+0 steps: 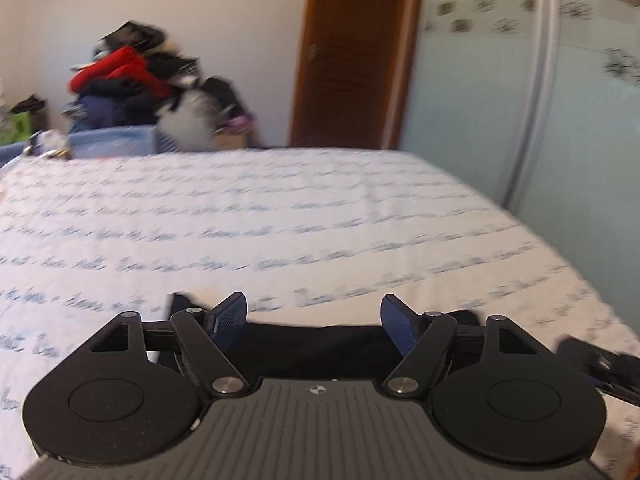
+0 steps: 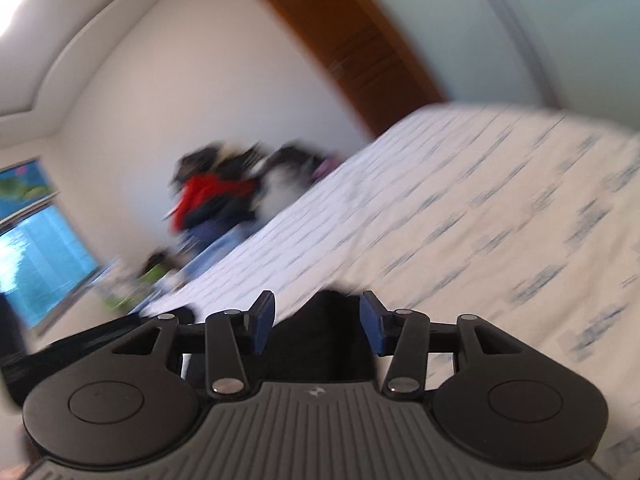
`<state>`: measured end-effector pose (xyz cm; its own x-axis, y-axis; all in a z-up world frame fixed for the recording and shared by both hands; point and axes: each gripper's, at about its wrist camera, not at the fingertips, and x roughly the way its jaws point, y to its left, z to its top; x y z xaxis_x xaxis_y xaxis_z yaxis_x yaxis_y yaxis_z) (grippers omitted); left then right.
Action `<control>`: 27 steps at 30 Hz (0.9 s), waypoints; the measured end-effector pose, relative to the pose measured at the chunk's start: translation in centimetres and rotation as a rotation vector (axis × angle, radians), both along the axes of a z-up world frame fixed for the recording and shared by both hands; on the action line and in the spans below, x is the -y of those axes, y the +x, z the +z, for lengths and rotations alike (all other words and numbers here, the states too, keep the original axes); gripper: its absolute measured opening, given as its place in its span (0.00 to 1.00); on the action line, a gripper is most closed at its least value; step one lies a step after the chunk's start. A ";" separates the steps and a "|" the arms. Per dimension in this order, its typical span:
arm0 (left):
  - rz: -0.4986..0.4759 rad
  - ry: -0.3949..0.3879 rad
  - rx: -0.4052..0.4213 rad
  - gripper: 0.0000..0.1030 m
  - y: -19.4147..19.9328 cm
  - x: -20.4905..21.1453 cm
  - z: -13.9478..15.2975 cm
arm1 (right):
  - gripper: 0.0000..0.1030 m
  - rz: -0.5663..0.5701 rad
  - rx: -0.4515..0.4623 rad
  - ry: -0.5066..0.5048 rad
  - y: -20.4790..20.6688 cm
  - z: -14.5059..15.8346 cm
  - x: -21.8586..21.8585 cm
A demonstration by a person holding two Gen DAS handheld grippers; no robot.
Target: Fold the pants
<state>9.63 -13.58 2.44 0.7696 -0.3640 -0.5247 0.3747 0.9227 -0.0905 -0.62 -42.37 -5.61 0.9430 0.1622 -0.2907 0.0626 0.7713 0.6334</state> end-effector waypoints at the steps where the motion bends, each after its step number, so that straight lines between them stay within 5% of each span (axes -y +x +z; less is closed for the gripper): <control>1: 0.028 0.017 -0.022 0.70 0.8 -0.6 -0.4 | 0.46 0.047 -0.017 0.004 0.5 -0.1 -0.6; 6: 0.110 0.059 -0.079 0.70 2.6 -3.6 -2.2 | 0.46 0.121 -0.136 -0.027 1.2 -1.4 -2.4; 15: 0.104 0.076 -0.078 0.70 2.8 -3.6 -3.2 | 0.45 0.200 -0.202 0.003 -0.4 -1.9 -2.2; 25: 0.115 0.097 -0.026 0.72 2.7 -2.6 -2.7 | 0.45 0.256 -0.143 0.286 6.1 -4.0 -0.3; 27: 0.128 0.107 -0.037 0.71 3.2 -2.5 -2.7 | 0.20 0.248 -0.131 0.288 7.1 -4.1 -0.1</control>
<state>12.78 -11.03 -0.30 0.7856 -0.2046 -0.5840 0.2516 0.9678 -0.0006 6.47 -42.28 -9.74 0.8232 0.4725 -0.3149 -0.0087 0.5650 0.8250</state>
